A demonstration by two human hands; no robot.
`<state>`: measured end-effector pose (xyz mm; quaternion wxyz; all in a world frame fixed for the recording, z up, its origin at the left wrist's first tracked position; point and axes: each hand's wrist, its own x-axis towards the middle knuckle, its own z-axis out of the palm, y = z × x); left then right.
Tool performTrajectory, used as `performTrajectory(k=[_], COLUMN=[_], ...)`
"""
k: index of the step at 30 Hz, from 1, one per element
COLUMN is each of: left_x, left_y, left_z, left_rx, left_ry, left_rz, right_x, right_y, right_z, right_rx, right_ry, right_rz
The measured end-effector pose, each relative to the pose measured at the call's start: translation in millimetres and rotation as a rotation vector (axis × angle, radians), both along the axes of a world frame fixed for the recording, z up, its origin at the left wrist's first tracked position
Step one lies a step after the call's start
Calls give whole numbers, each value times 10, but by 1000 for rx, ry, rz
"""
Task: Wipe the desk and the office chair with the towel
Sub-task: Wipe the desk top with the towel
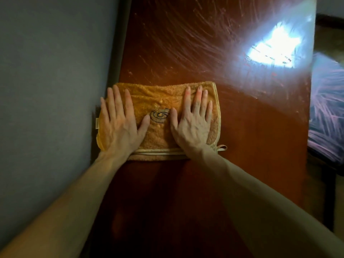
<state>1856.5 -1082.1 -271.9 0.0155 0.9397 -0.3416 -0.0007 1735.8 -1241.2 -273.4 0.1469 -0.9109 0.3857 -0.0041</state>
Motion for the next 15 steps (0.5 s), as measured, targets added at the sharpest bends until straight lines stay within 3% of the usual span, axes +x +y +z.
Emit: performTrajectory(k=[4, 7, 15], left_x=[-456, -392, 88], left_y=[-161, -413, -692], left_z=[52, 62, -100], left_rx=[-169, -151, -48], left_ry=[91, 137, -36], left_rz=[341, 508, 150], right_x=[-136, -119, -182], right_y=[-452, -738, -641], right_z=[72, 57, -103], right_rx=[-104, -133, -112], right_ry=[-13, 16, -79], right_rz=[588, 972, 688])
